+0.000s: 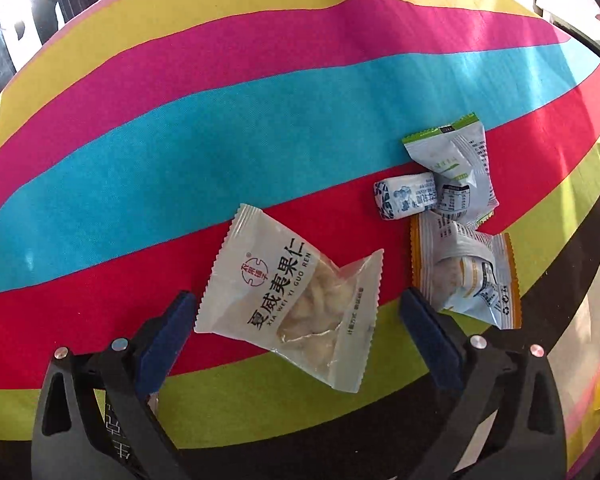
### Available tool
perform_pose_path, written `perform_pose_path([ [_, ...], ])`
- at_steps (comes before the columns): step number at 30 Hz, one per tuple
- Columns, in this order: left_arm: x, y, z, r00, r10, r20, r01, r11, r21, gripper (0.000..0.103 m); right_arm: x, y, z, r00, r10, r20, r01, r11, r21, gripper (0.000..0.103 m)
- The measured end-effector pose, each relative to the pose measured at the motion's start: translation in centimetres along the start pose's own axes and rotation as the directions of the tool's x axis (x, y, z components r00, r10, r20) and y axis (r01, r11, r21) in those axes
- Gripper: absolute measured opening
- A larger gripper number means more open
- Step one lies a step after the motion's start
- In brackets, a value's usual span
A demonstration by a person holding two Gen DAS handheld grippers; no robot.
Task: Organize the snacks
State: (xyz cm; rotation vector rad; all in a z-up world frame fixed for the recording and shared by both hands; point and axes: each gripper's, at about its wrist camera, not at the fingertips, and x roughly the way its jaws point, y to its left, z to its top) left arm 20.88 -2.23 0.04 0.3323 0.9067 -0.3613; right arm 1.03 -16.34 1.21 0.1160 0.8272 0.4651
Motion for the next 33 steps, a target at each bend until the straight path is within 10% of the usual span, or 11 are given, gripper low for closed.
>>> perform_pose_path([
  [4, -1.0, 0.0, -0.9, 1.0, -0.004, 0.02, 0.003, 1.0, 0.026, 0.06, 0.0, 0.0, 0.0, 1.0, 0.005, 0.0, -0.005, 1.0, 0.003, 0.039],
  [25, -16.5, -7.4, -17.8, 0.985, -0.027, 0.168, 0.049, 0.991, -0.127, 0.032, 0.1, -0.3, 0.1, 1.0, 0.013, 0.002, -0.013, 1.0, 0.018, 0.037],
  [28, -16.4, -7.3, -17.8, 0.985, -0.084, 0.148, 0.104, 0.985, -0.135, 0.048, 0.1, -0.2, 0.1, 1.0, 0.009, -0.002, -0.009, 1.0, 0.017, 0.037],
  [30, -16.0, -6.7, -18.0, 0.99, -0.082, 0.115, 0.099, 0.983, -0.153, 0.09, 0.2, -0.2, 0.1, 1.0, 0.007, -0.002, -0.007, 1.0, 0.022, 0.037],
  [33, -15.0, -6.0, -17.8, 0.994, -0.028, 0.108, 0.042, 0.991, -0.127, 0.098, 0.2, -0.2, 0.1, 1.0, 0.002, -0.002, -0.002, 1.0, 0.026, 0.037],
])
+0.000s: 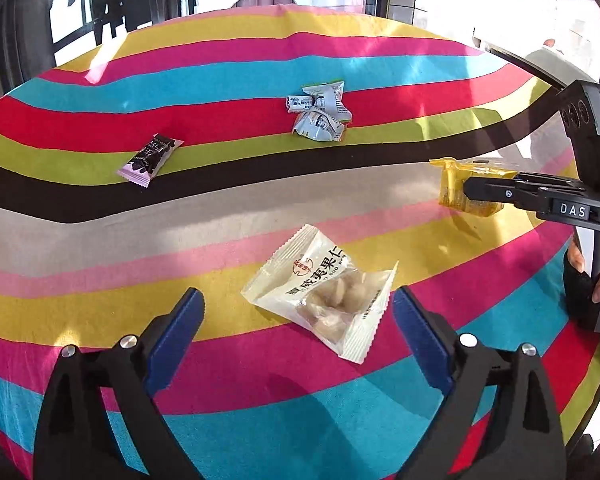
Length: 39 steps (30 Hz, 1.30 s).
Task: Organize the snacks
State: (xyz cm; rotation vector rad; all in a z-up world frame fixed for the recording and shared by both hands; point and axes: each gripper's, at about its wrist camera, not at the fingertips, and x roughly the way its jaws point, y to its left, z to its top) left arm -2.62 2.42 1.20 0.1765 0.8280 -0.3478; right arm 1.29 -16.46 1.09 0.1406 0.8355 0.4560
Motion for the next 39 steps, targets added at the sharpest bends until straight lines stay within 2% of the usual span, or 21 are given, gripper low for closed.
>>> perform_pose_path([
  [4, 2.3, 0.7, 1.0, 0.996, -0.053, -0.066, 0.054, 0.998, 0.018, 0.099, 0.1, -0.1, 0.1, 1.0, 0.004, -0.005, -0.004, 1.0, 0.004, 0.037],
  [8, 4.0, -0.3, 2.2, 0.988, -0.09, -0.122, 0.105, 0.987, 0.12, 0.099, 0.2, -0.1, 0.1, 1.0, 0.009, -0.014, -0.009, 1.0, 0.007, 0.037],
  [9, 3.9, -0.5, 2.4, 0.987, -0.095, -0.132, 0.112, 0.985, 0.129, 0.091, 0.2, -0.1, 0.0, 1.0, 0.009, -0.014, -0.008, 1.0, 0.007, 0.037],
  [10, 3.6, -0.7, 2.6, 0.986, -0.1, -0.135, 0.119, 0.983, 0.138, 0.066, 0.2, -0.1, 0.0, 1.0, 0.006, -0.012, -0.006, 1.0, 0.007, 0.037],
  [11, 3.0, -0.8, 2.7, 0.984, -0.11, -0.14, 0.128, 0.984, 0.125, 0.055, 0.1, 0.0, 0.0, 1.0, 0.0, -0.01, 0.0, 1.0, 0.006, 0.037],
  [12, 2.5, -0.7, 2.6, 0.981, -0.124, -0.15, 0.14, 0.986, 0.095, 0.048, 0.1, 0.0, 0.0, 1.0, -0.009, -0.007, 0.009, 1.0, 0.005, 0.037],
  [13, 1.9, -1.0, 2.2, 0.985, -0.104, -0.14, 0.118, 0.988, 0.099, 0.046, 0.1, 0.0, 0.0, 1.0, -0.014, -0.006, 0.014, 1.0, 0.005, 0.036],
  [16, 0.1, -1.8, -0.1, 0.995, -0.011, -0.097, 0.022, 0.993, 0.116, 0.046, 0.1, 0.2, 0.0, 1.0, -0.019, -0.009, 0.019, 1.0, -0.002, 0.036],
  [19, -2.4, -1.6, -2.8, 0.998, -0.014, -0.055, 0.016, 0.999, 0.038, 0.046, 0.3, 0.3, 0.1, 1.0, -0.025, -0.019, 0.025, 1.0, -0.008, 0.036],
  [21, -4.0, -1.4, -4.5, 1.0, 0.016, -0.027, -0.016, 1.0, 0.002, 0.046, 0.1, 0.5, 0.1, 0.999, -0.028, -0.026, 0.028, 1.0, 0.004, 0.036],
  [24, -6.1, -0.6, -6.6, 0.999, 0.051, -0.007, -0.051, 0.998, -0.047, 0.046, -0.1, 1.3, -0.6, 0.998, 0.05, -0.031, -0.048, 0.997, 0.056, 0.036],
  [27, -7.3, 0.3, -8.1, 0.995, 0.095, -0.008, -0.096, 0.993, -0.074, 0.046, -0.2, 4.0, -1.5, 0.998, 0.048, -0.033, -0.048, 0.999, 0.012, 0.036],
  [29, -7.9, 0.6, -9.0, 0.994, 0.113, -0.008, -0.113, 0.99, -0.083, 0.046, -0.3, 5.8, -2.2, 0.994, 0.101, -0.036, -0.101, 0.995, 0.008, 0.036],
  [34, -9.7, 1.1, -10.7, 0.991, 0.129, 0.018, -0.126, 0.985, -0.12, 0.046, -0.1, 11.1, -3.4, 0.978, 0.196, -0.071, -0.199, 0.979, -0.038, 0.036],
  [39, -12.4, 2.9, -12.9, 0.99, 0.123, 0.074, -0.104, 0.97, -0.219, 0.046, -0.2, 16.9, -4.3, 0.958, 0.267, -0.104, -0.279, 0.952, -0.126, 0.036],
])
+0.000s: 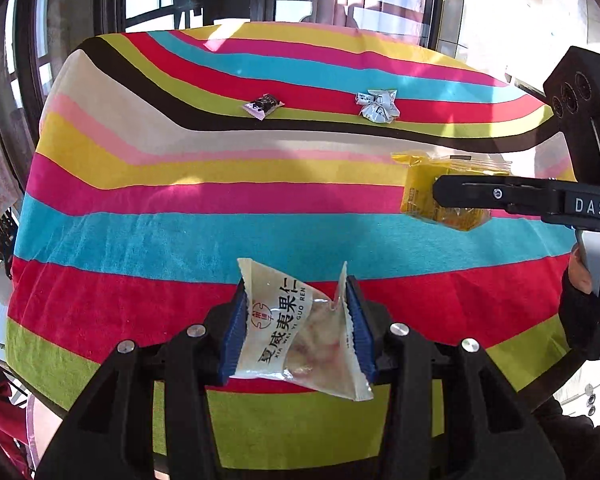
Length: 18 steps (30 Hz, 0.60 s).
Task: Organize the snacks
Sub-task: 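Carry both bags to the white box and open both tools to drop them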
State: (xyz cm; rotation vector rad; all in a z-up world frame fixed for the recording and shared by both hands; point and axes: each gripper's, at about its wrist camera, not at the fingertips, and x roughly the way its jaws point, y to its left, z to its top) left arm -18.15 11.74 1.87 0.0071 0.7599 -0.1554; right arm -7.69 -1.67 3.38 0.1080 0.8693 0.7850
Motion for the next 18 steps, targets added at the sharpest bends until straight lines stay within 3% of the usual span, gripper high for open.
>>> perform_pose_path([
  [5, -3.0, 3.8, -1.9, 0.998, -0.019, 0.056, 0.027, 0.99, -0.136, 0.046, 2.2, 4.3, -0.3, 0.998, 0.036, -0.046, -0.04, 0.996, -0.083, 0.036],
  [10, -5.0, 6.6, -4.1, 0.998, 0.005, 0.065, 0.009, 0.976, -0.218, 0.046, 4.5, 8.0, -0.8, 0.991, 0.082, -0.103, -0.096, 0.986, -0.136, 0.036],
  [14, -7.1, 8.7, -6.6, 0.997, 0.061, 0.048, -0.045, 0.96, -0.276, 0.046, 5.9, 11.4, -1.5, 0.981, 0.124, -0.148, -0.152, 0.969, -0.196, 0.036],
  [18, -9.4, 11.5, -9.7, 0.99, 0.143, 0.008, -0.131, 0.926, -0.356, 0.046, 7.3, 15.2, -2.7, 0.964, 0.175, -0.202, -0.225, 0.939, -0.259, 0.036],
])
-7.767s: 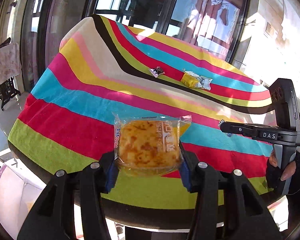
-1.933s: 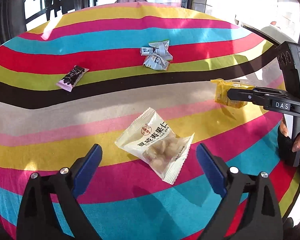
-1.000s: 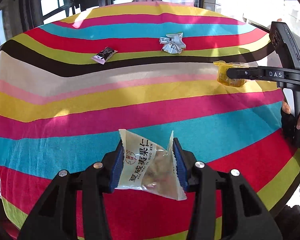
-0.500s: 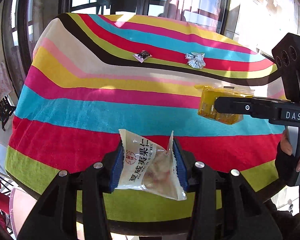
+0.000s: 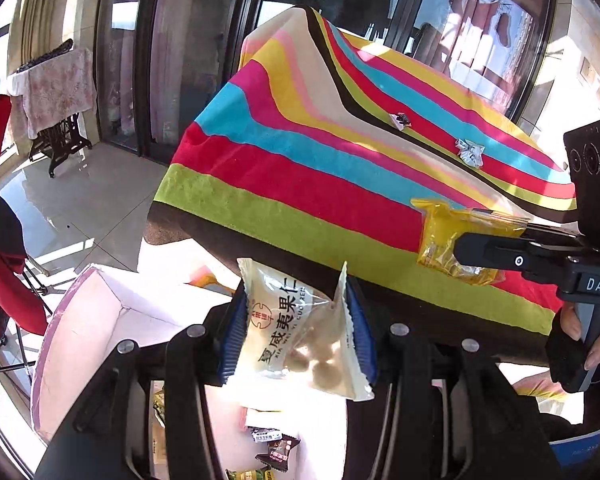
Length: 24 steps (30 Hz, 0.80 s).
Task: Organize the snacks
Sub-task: 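Carry both bags to the white box and open both tools to drop them, then move both open tools back over the remaining snacks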
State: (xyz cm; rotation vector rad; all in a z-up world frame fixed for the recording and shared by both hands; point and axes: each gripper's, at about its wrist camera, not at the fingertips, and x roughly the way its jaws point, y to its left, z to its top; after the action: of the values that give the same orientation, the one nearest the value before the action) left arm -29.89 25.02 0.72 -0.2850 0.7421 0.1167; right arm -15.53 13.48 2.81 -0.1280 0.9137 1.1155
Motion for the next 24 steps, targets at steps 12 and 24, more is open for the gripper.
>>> perform_pose_path([
  [12, -0.5, 9.8, -5.1, 0.893, 0.405, -0.194, -0.434, 0.89, -0.14, 0.092, 6.9, 9.3, -2.9, 0.978, 0.158, -0.139, -0.184, 0.962, -0.202, 0.078],
  [24, 0.0, 3.8, 1.4, 0.848, 0.525, -0.07, -0.529, 0.835, -0.153, 0.101, -2.4, -0.3, -2.3, 0.989, 0.132, 0.065, -0.135, 0.99, 0.045, 0.087],
])
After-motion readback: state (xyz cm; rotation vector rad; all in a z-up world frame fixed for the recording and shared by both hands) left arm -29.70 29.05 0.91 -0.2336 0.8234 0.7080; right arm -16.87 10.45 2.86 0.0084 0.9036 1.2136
